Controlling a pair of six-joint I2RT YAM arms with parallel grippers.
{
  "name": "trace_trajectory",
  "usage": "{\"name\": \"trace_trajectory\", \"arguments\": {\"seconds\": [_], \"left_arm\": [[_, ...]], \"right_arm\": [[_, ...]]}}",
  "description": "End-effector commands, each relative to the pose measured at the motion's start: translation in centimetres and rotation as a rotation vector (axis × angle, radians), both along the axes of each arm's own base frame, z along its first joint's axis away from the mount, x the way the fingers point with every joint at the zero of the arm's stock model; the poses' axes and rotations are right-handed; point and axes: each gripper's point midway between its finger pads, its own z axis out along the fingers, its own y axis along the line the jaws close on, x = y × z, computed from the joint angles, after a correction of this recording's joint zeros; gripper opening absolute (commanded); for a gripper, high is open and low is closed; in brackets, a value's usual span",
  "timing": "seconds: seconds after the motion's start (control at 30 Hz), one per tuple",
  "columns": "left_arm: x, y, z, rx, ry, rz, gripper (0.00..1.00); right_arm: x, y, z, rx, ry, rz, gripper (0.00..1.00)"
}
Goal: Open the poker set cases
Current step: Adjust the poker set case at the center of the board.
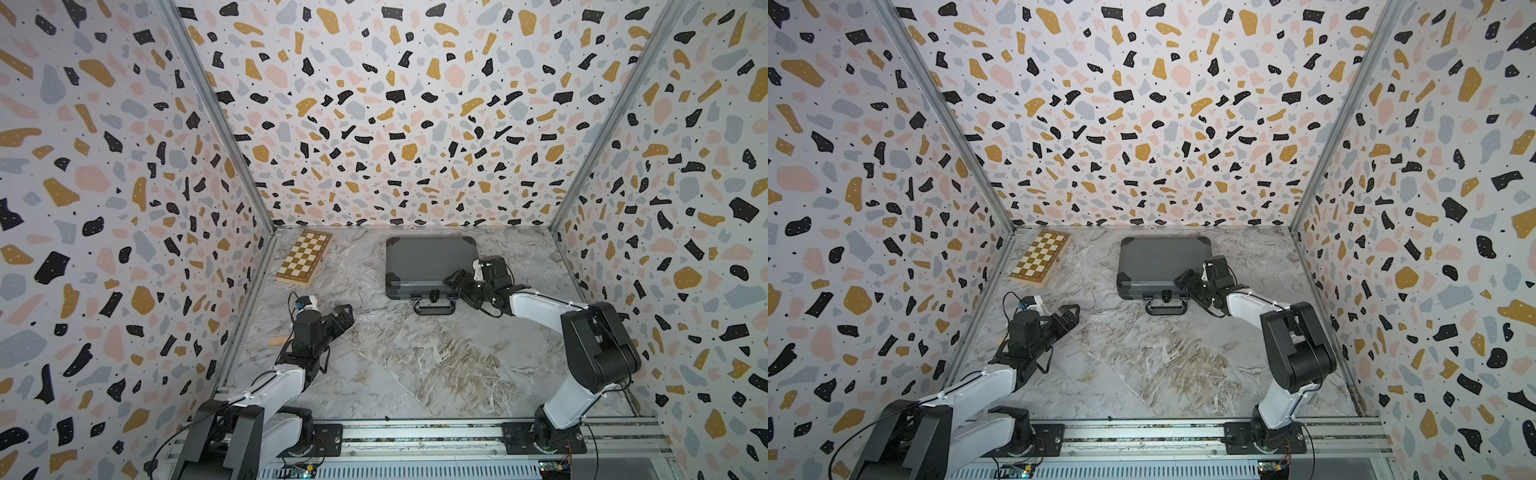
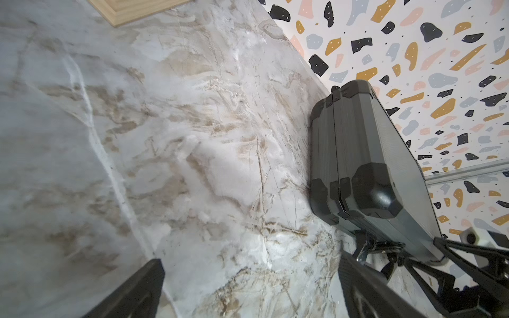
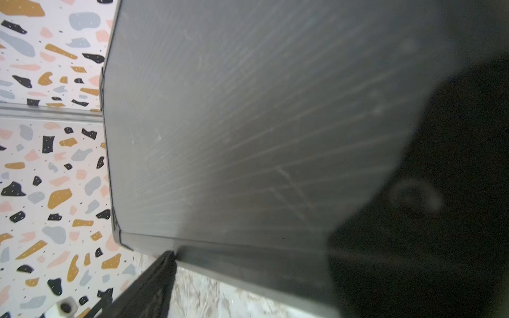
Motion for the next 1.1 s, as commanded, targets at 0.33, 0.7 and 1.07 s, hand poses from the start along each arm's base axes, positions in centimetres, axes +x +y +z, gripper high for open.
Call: {"name": "trace_trajectory", "arguments": {"seconds": [0.33,0.7,1.07], "left_arm": [[0.7,0.2,1.6,0.003,-0.058,0.008,0.99],[0.7,0.1,1.5,-0.004,-0.054,0.009,0.99],[0.7,0.0,1.5,-0.004,-0.056,0.002,0.99]], "right_arm": [[4.2,-2.3,2.6,-0.118,-0.161,-0.065,0.86],[0.3,-4.7,1.7,-0.214,-0.179,-0.053,0.91],[0.3,-2.4,-1.0,-0.043,-0.185,0.007,0.76]]}}
